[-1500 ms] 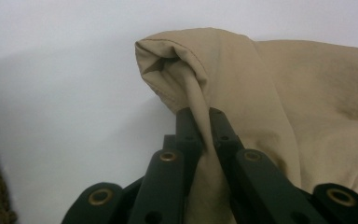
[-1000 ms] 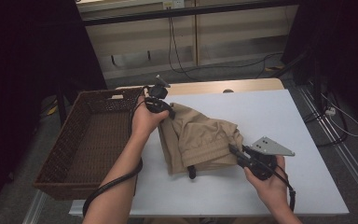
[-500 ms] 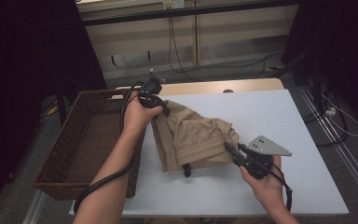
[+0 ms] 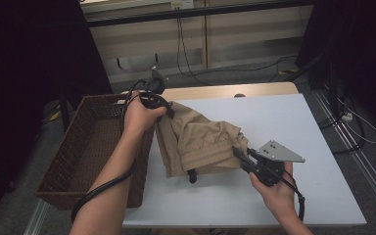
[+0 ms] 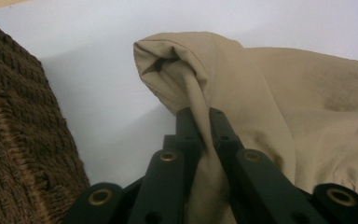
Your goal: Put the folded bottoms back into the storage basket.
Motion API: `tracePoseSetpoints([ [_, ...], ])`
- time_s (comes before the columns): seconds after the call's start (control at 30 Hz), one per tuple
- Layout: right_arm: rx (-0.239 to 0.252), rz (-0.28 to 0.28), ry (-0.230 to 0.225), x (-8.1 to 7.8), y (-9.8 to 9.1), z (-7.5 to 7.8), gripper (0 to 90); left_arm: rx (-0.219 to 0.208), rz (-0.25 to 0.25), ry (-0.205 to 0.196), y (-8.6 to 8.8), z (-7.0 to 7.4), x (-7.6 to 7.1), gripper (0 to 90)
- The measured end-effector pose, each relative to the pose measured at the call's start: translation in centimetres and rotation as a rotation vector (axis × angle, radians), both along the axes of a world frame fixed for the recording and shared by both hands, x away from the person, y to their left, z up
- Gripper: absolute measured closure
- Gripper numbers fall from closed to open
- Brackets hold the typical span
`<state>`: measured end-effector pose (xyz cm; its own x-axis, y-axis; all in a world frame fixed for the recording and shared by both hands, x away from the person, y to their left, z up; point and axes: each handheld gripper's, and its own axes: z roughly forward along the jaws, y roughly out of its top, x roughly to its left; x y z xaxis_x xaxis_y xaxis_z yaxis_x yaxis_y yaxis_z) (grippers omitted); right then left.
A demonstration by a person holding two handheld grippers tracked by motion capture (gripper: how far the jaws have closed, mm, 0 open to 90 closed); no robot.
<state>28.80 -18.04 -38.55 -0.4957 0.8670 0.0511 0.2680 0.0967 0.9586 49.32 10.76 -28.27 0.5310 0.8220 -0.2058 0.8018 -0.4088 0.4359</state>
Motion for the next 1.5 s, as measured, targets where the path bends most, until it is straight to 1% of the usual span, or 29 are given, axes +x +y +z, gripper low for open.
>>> tracePoseSetpoints([
  [0.1, 0.004, 0.003, -0.004, 0.0, 0.1, 0.2, 78.1, 0.008, -0.003, -0.001, 0.1, 0.4, 0.0, 85.5],
  [0.2, 0.005, 0.005, -0.008, 0.0, 0.3, 0.4, 78.1, 0.006, 0.002, -0.004, 0.3, 0.6, 0.0, 85.5],
  [0.37, 0.002, 0.008, -0.016, 0.1, 0.5, 0.6, 78.1, 0.002, 0.003, 0.005, 0.6, 1.0, 0.1, 85.5],
  [0.57, 0.021, 0.008, -0.017, 0.2, 0.7, 0.6, 78.1, 0.000, 0.006, 0.016, 0.8, 1.8, 0.1, 85.5],
  [0.63, 0.024, 0.007, -0.020, 0.2, 0.8, 0.7, 78.1, -0.004, 0.009, 0.012, 0.9, 2.1, 0.1, 85.4],
  [0.7, 0.026, 0.011, -0.025, 0.3, 0.9, 0.9, 78.1, -0.001, 0.002, 0.010, 1.0, 2.5, 0.2, 85.5],
  [0.9, 0.033, 0.012, -0.034, 0.3, 1.1, 1.4, 78.1, -0.002, 0.007, 0.009, 1.3, 3.3, 0.1, 85.4],
  [1.03, 0.036, 0.016, -0.041, 0.3, 1.2, 1.7, 78.1, -0.011, 0.014, 0.011, 1.6, 3.6, 0.1, 85.5],
  [1.17, 0.037, 0.019, -0.046, 0.3, 1.4, 1.9, 78.1, -0.016, 0.010, 0.006, 1.8, 4.0, 0.1, 85.5],
  [1.2, 0.037, 0.019, -0.049, 0.3, 1.4, 2.0, 78.1, -0.019, 0.018, 0.005, 1.8, 4.1, 0.1, 85.5],
  [1.23, 0.035, 0.018, -0.050, 0.3, 1.4, 2.0, 78.1, -0.016, 0.010, 0.005, 1.9, 4.3, 0.1, 85.5],
  [1.4, 0.039, 0.020, -0.055, 0.3, 1.4, 2.5, 78.1, -0.027, 0.015, 0.007, 1.9, 4.9, 0.0, 85.4],
  [1.5, 0.039, 0.021, -0.059, 0.3, 1.5, 2.7, 78.1, -0.020, 0.015, 0.007, 2.0, 5.2, 0.0, 85.5],
])
